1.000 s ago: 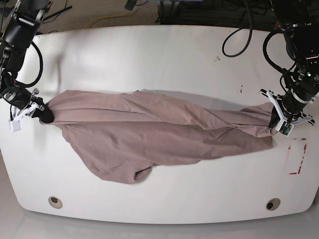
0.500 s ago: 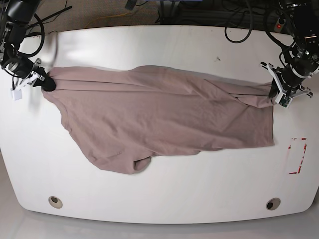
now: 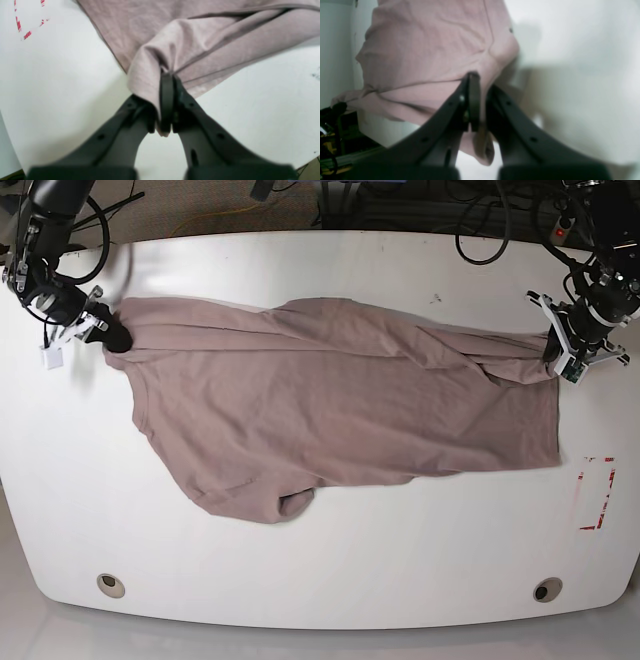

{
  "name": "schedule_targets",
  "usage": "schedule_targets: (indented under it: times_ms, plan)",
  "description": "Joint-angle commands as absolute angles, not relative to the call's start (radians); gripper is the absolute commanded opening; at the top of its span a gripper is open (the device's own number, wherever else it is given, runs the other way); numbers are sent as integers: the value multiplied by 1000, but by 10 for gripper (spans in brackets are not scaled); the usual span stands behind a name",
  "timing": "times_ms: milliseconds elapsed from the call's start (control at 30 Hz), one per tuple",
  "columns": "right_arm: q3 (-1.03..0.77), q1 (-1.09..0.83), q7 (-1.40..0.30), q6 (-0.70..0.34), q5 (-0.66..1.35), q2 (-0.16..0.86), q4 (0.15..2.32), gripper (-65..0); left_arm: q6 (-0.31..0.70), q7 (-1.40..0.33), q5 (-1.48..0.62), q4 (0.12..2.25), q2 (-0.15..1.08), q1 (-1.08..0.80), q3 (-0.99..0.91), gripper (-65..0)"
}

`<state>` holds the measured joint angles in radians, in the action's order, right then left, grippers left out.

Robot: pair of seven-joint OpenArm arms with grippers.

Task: Fold the T-shirt properly
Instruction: 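Release and regrasp the shirt edge with the right gripper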

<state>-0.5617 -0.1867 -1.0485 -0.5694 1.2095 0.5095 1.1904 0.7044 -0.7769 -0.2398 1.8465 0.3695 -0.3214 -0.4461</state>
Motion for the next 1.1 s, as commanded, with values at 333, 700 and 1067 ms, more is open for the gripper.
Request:
schedule_targets:
  times_ms: [333, 700, 1067]
  plan:
    - [-568, -223, -1026, -576, 1230, 536, 1207, -650, 698, -765, -229, 1831, 392, -387, -458, -642]
    - [-573, -308, -1047, -568, 1237, 538, 1380, -650, 698, -765, -236, 1767, 409, -418, -533, -643]
    - [-568, -306, -1084, -545, 1211, 495, 1497, -650, 698, -765, -229, 1768, 407, -415, -529, -644]
